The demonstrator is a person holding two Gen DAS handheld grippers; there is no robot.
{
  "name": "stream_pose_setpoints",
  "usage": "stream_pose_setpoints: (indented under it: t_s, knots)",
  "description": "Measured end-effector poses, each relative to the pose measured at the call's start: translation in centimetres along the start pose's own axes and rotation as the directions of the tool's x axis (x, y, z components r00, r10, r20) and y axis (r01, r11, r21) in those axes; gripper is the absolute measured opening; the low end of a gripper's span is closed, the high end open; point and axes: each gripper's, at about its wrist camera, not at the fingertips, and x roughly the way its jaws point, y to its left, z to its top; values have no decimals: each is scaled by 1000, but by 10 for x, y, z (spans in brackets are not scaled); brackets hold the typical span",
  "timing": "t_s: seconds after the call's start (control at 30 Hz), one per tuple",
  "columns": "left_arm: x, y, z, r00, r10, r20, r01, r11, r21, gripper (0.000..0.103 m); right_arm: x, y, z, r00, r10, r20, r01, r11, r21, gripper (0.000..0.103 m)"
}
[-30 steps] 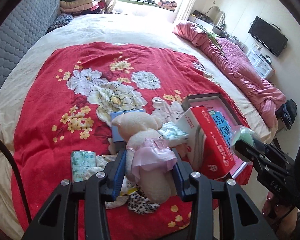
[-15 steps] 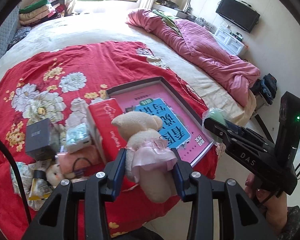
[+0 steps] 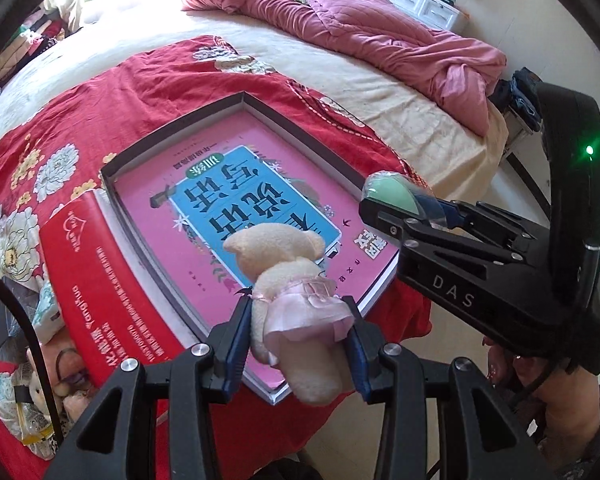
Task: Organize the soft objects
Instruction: 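Carry the teddy bear with the left tool while the right tool carries the sponge to the pink tray, then open the right tool over the tray while the left tool lowers and releases the bear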
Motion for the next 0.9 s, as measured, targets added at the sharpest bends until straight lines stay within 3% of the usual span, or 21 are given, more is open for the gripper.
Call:
stream_pose_setpoints:
  t_s: [0.6,0.9]
  knots:
    - [61,-7,-5,990,18,-143,-16,1000,11,49,48,-11,-9,992,6,-125,-7,1000,-4,44]
    - [62,-11,-9,989,46,-141,-40,998,47,52,45,-17,-15,992,-3,-127,7,1000,29,50]
